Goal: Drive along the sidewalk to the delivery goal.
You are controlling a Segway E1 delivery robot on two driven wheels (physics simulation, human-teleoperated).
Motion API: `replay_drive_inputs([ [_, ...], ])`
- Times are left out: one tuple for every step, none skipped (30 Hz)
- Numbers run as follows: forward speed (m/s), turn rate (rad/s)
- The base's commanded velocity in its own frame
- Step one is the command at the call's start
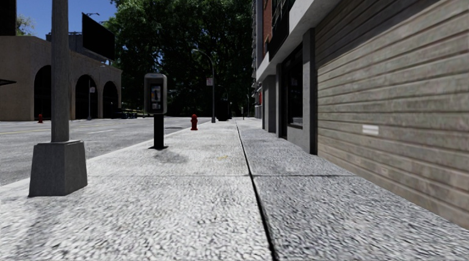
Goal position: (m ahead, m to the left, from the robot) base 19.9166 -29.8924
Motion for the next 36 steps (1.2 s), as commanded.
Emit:
replay_drive_inputs([
  [2.0, 0.0],
  [2.0, 0.0],
  [2.0, 0.0],
  [2.0, 0.0],
  [2.0, 0.0],
  [2.0, 0.0],
  [2.0, 0.0],
  [2.0, 0.0],
  [2.0, 0.0],
  [2.0, 0.0],
  [2.0, 0.0],
  [2.0, 0.0],
  [2.0, 0.0],
  [2.0, 0.0],
  [2.0, 0.0],
  [2.0, 0.0],
  [2.0, 0.0],
  [2.0, 0.0],
  [2.0, 0.0],
  [2.0, 0.0],
  [2.0, 0.0],
  [2.0, 0.0],
  [2.0, 0.0],
  [2.0, 0.0],
  [2.0, 0.0],
  [2.0, 0.0],
  [2.0, 0.0],
  [2.0, 0.0],
  [2.0, 0.0],
  [2.0, 0.0],
  [2.0, 0.0],
  [2.0, 0.0],
  [2.0, 0.0],
  [2.0, 0.0],
  [2.0, 0.0],
  [2.0, 0.0],
])
